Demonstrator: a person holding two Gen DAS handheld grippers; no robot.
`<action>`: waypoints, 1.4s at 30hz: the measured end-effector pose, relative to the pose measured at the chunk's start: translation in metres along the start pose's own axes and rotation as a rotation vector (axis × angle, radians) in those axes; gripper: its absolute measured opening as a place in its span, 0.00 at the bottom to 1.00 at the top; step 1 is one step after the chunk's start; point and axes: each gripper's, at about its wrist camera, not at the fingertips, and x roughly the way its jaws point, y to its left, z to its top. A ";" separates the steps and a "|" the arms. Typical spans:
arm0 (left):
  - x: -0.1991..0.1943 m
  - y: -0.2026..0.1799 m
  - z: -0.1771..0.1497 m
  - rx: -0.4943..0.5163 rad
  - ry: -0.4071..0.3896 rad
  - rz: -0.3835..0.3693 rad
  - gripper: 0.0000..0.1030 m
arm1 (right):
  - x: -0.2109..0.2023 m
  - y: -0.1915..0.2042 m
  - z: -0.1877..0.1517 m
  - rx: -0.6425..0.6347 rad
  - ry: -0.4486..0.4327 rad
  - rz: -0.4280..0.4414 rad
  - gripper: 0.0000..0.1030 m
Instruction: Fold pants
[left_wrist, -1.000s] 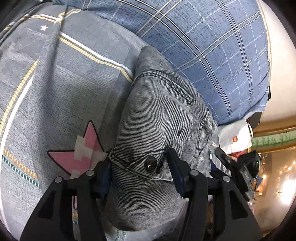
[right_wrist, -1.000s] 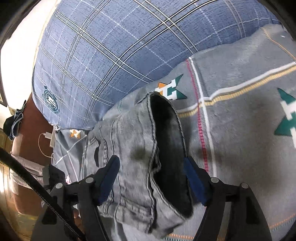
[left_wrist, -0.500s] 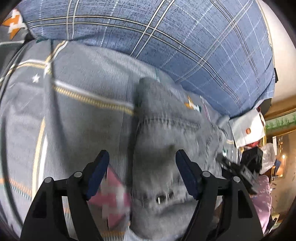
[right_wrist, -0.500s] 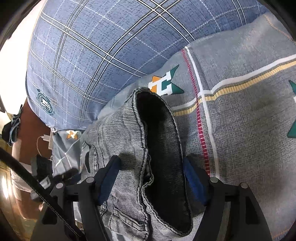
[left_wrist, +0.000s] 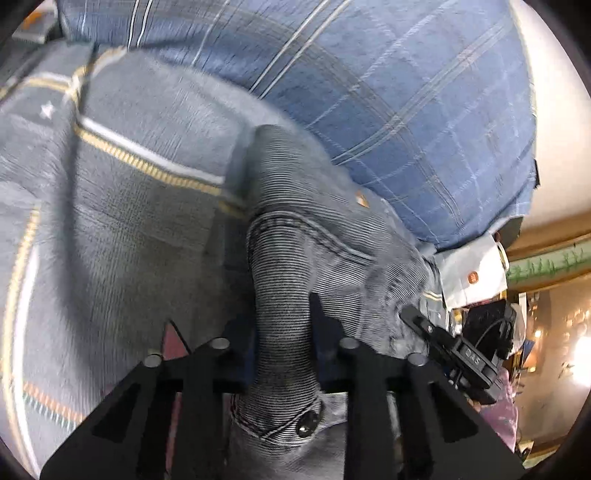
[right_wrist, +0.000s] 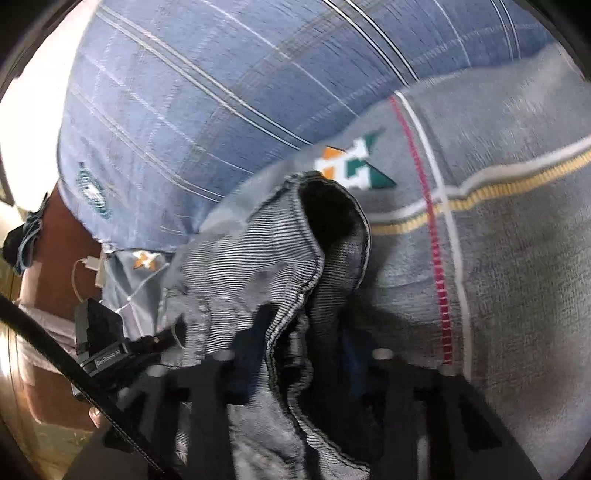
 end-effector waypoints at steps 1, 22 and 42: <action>-0.011 -0.006 -0.004 0.008 -0.015 -0.018 0.17 | -0.005 0.008 0.000 -0.029 -0.018 0.016 0.24; -0.063 0.000 -0.067 0.119 -0.134 0.116 0.62 | -0.073 0.050 -0.047 -0.122 -0.095 -0.122 0.50; -0.023 -0.011 -0.109 0.237 -0.168 0.285 0.44 | -0.047 0.049 -0.093 -0.175 -0.005 -0.269 0.07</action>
